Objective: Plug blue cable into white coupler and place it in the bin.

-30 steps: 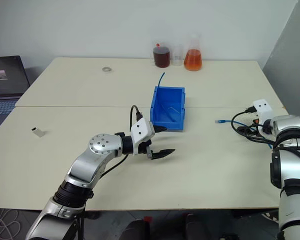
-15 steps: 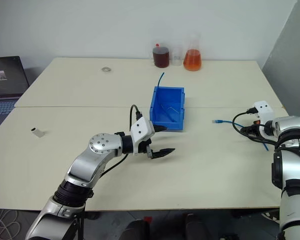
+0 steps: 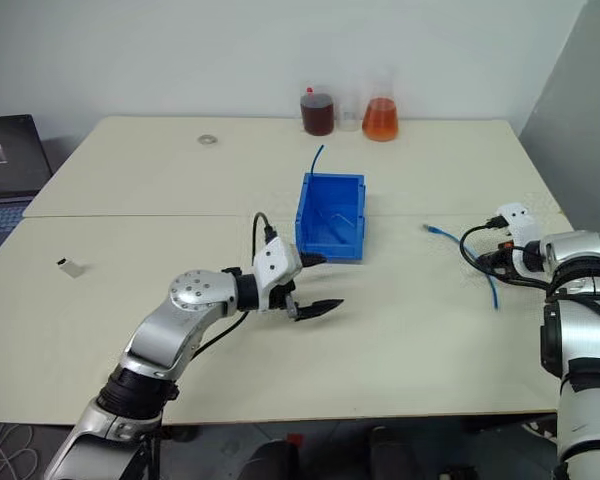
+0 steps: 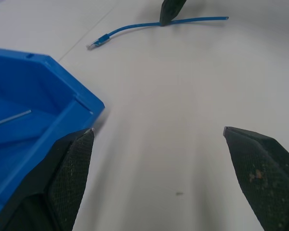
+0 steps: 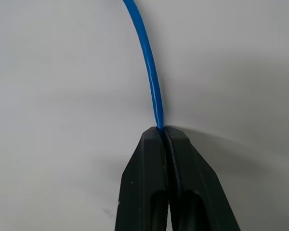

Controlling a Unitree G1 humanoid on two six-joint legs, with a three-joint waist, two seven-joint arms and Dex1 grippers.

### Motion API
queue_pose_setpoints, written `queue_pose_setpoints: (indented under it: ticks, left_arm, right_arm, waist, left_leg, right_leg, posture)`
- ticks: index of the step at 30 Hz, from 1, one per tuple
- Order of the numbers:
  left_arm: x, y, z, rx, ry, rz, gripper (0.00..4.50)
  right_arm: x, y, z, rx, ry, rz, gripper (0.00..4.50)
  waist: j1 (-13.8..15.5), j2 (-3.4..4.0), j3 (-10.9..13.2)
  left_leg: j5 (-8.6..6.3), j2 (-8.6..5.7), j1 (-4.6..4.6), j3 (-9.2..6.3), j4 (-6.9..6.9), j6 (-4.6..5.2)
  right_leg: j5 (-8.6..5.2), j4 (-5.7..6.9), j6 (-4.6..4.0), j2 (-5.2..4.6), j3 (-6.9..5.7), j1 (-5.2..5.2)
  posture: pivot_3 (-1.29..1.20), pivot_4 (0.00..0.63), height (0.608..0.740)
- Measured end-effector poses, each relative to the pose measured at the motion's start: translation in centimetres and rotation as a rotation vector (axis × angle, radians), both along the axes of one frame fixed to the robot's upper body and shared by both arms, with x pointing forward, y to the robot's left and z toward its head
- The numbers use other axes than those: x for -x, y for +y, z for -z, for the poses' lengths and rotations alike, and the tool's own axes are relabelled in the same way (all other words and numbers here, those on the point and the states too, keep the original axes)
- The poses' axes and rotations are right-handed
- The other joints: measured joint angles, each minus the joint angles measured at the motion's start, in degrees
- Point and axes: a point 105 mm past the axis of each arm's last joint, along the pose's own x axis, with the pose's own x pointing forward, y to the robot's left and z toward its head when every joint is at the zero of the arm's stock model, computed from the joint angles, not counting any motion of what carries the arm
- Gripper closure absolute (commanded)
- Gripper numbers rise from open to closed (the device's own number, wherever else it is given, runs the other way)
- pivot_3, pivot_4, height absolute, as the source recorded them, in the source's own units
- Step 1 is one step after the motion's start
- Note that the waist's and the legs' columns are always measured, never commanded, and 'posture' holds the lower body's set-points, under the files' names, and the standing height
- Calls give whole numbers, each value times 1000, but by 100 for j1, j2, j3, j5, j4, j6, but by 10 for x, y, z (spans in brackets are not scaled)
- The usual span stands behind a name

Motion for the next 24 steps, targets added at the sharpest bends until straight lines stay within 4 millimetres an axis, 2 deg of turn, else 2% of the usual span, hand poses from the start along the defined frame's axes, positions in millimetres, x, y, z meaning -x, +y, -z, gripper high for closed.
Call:
queue_pose_setpoints:
  ticks: [2, 5, 9, 11, 14, 17, 19, 23, 24]
  left_arm:
    - [11, 16, 8, -6, 41, -25, 0]
    - [26, 32, 18, -4, 96, -61, 0]
    - [57, 54, 43, -31, 183, -114, 0]
    - [69, 64, 55, -36, 224, -162, 0]
    - [73, 72, 58, -35, 202, -211, 0]
    - [72, 78, 59, -22, 179, -267, 0]
    - [72, 82, 58, -2, 168, -304, 0]
    - [78, 89, 61, 48, 181, -380, 0]
    - [81, 91, 63, 52, 186, -396, 0]
  right_arm:
    - [6, 18, -7, -55, 35, -149, 4475]
    - [18, 31, -12, -38, 46, -343, 4475]
    - [56, 30, 18, 76, 67, -515, 4475]
    - [76, 42, 21, 96, 49, -615, 4475]
    - [96, 62, 27, 85, 45, -717, 4475]
    - [96, 83, 31, 78, 6, -720, 4475]
    - [86, 113, 30, 51, -80, -691, 4475]
    - [81, 169, 27, -16, -160, -658, 4475]
    - [80, 176, 24, -19, -175, -646, 4475]
  waist:
    - [-30, 4, 2]
    - [8, 7, 3]
    - [132, 13, 5]
    - [168, 15, 7]
    - [169, 12, 5]
    - [141, 12, 6]
    - [87, 6, 4]
    - [22, 5, 5]
    - [33, 5, 5]
  left_leg:
    - [0, 3, 1, -2, 0, 0]
    - [-1, 4, -1, -12, 5, 1]
    - [-2, -6, -12, -22, 3, 0]
    - [-2, -14, -7, -18, 4, 1]
    - [-2, -5, 10, -18, 8, 1]
    - [4, 4, 16, -12, 10, 6]
    - [6, 26, 24, -11, 11, 8]
    - [7, 27, 25, -16, 6, 7]
    - [6, 27, 21, -21, 5, 7]
  right_leg:
    - [0, 2, 0, 0, -1, 0]
    - [0, 2, 0, 0, -8, 4]
    - [-3, -2, -2, -16, -13, 0]
    - [-5, 1, -1, -23, -10, 2]
    - [-6, -1, 1, -12, -10, 18]
    - [-4, 5, 15, 3, -3, 17]
    - [-3, 8, 19, 25, -2, 17]
    - [-4, 41, -8, 28, -2, 3]
    - [-3, 40, -13, 28, -8, 2]
  posture:
    - [0, 150, 740]
    - [0, 150, 740]
    - [0, 150, 740]
    - [0, 150, 740]
    - [0, 150, 740]
    - [0, 150, 740]
    - [0, 150, 740]
    - [0, 150, 740]
    - [0, 150, 740]
